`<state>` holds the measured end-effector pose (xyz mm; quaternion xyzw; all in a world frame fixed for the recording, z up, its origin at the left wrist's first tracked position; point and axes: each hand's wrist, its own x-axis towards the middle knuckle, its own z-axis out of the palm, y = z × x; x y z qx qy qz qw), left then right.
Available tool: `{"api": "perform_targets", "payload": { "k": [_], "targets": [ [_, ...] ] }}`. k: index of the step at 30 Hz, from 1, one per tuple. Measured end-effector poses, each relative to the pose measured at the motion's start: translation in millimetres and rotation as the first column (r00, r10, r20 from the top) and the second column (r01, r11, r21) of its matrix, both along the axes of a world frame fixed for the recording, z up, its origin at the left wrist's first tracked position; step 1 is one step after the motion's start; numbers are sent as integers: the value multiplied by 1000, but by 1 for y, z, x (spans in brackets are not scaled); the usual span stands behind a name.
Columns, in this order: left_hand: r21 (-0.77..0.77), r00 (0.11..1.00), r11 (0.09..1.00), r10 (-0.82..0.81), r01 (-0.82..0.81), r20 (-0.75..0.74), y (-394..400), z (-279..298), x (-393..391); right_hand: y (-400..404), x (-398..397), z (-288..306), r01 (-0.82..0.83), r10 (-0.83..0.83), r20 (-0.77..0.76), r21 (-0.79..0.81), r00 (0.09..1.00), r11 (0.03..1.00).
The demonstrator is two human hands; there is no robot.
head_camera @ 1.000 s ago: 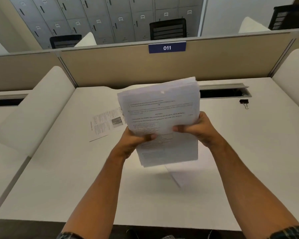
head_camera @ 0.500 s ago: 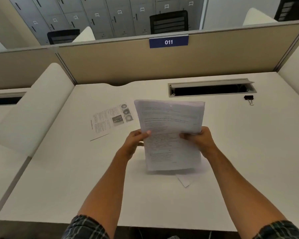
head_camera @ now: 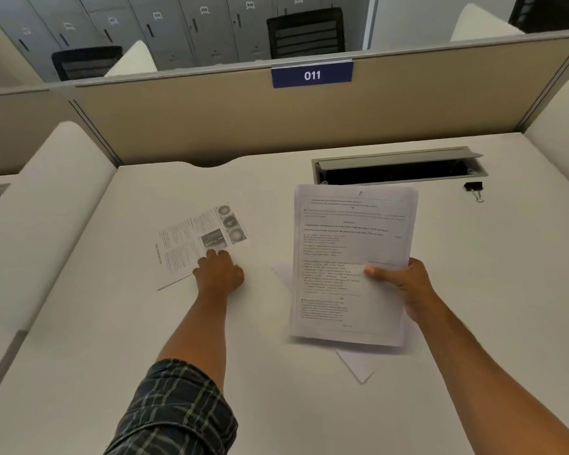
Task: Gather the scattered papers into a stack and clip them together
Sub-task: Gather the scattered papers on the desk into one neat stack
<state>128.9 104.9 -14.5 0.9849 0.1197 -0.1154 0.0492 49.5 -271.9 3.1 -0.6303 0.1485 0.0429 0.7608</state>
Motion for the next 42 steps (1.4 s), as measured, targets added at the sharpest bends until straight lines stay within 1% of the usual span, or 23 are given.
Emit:
{"api": "perform_targets", "payload": {
  "k": [2,6,10,13,17,26,28,29,32,34,36,39,42],
  "targets": [
    [13,1000,1000,-15,14,9,-1,3,7,-1,3,0,-3,3,9,-5,1000,1000],
    [95,997,993,-59,63,-44,-5,5,13,-3,9,1,15,-16,21,20,1000,1000],
    [89,997,995,-50,54,-56,-6,0,15,-6,12,0,38,-38,17,19,999,999],
    [129,994,986,-99,103,-38,-6,0,16,-7,11,-2,61,-61,6,15,998,998],
    [265,979,943,-204,200,-12,-9,-1,7,-7,7,-5,71,-71,-12,1,997,997],
    [382,960,896,-272,227,66,-9,7,-7,-7,3,-6,65,-65,-19,-18,998,998],
    [356,956,908,-273,220,105,-11,10,-12,-7,3,-6,62,-62,-25,-19,998,998],
    [320,954,924,-267,212,138,-11,10,-14,-7,3,-6,63,-64,-30,-23,997,998],
    [240,925,956,-239,170,295,-14,11,-22,-7,2,-8,65,-67,-48,-49,997,997],
    [200,868,970,-216,139,447,-17,13,-30,-8,-1,-10,68,-72,-61,-60,996,996],
    [169,806,974,-218,148,550,-18,18,-36,-10,-5,-12,68,-71,-70,-55,995,996],
    [90,751,984,-175,154,637,-13,24,-42,-13,-11,-15,64,-68,-81,-49,994,997],
    [-9,742,991,-94,133,664,-11,28,-52,-17,-19,-20,72,-74,-91,-25,993,997]
  ]
}}
